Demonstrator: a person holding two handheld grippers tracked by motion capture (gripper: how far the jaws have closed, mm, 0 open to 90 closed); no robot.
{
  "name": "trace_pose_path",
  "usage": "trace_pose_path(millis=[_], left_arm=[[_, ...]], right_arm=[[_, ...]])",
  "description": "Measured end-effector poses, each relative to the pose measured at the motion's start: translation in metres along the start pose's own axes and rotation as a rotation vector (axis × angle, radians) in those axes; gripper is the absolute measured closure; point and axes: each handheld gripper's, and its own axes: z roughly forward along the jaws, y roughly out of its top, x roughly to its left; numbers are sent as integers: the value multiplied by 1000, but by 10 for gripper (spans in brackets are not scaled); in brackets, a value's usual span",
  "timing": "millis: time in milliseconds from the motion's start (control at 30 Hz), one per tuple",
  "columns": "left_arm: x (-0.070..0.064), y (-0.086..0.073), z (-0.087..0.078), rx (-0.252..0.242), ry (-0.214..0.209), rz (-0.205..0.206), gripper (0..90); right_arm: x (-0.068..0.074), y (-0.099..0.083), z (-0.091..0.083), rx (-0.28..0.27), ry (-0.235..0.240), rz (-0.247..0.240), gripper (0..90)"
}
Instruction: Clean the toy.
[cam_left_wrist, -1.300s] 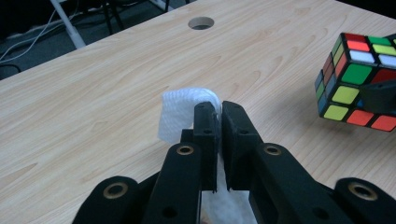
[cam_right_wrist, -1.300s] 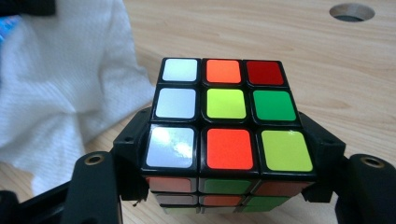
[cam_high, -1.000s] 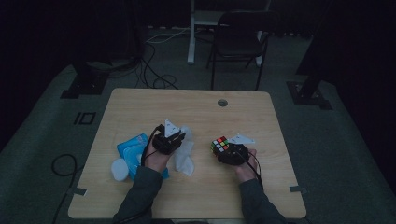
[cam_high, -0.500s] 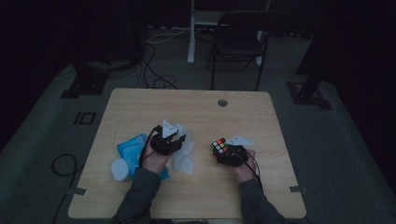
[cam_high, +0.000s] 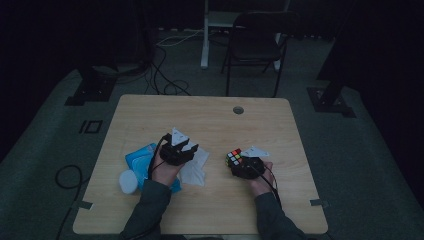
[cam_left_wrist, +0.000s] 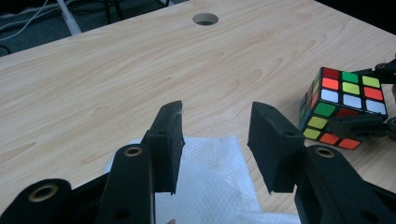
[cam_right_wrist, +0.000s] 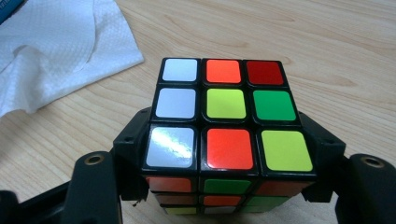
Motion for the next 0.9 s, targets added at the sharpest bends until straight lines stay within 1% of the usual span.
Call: trace_pose_path(millis=[267,500,567,600,633,700,733,800,900], left_arm=[[-1,0,0,-1,-5,4,556],[-2,0,0,-1,-5,8,555],[-3,1,0,-4,-7,9,555],[-3,1,0,-5,-8,8,554],[-3,1,0,-6,-10,7,552],[-2,1,-1,-9,-9,3,536],[-2,1,-1,-12,-11,1,537],[-2,1,-1,-12,-10,3,536],[-2,2,-2,-13,-8,2,531]], right_arm=[[5,-1,2,6,2,-30,336],[3,-2,1,14,15,-21,328],[2,-2,2,19,26,-16,281],[2,-2,2,19,20,-12,253],[1,-2,2,21,15,-6,227],[-1,-2,2,24,25,13,173],[-2,-1,2,22,24,19,163],[-2,0,1,18,40,22,135],[-1,3,-1,8,50,16,129]])
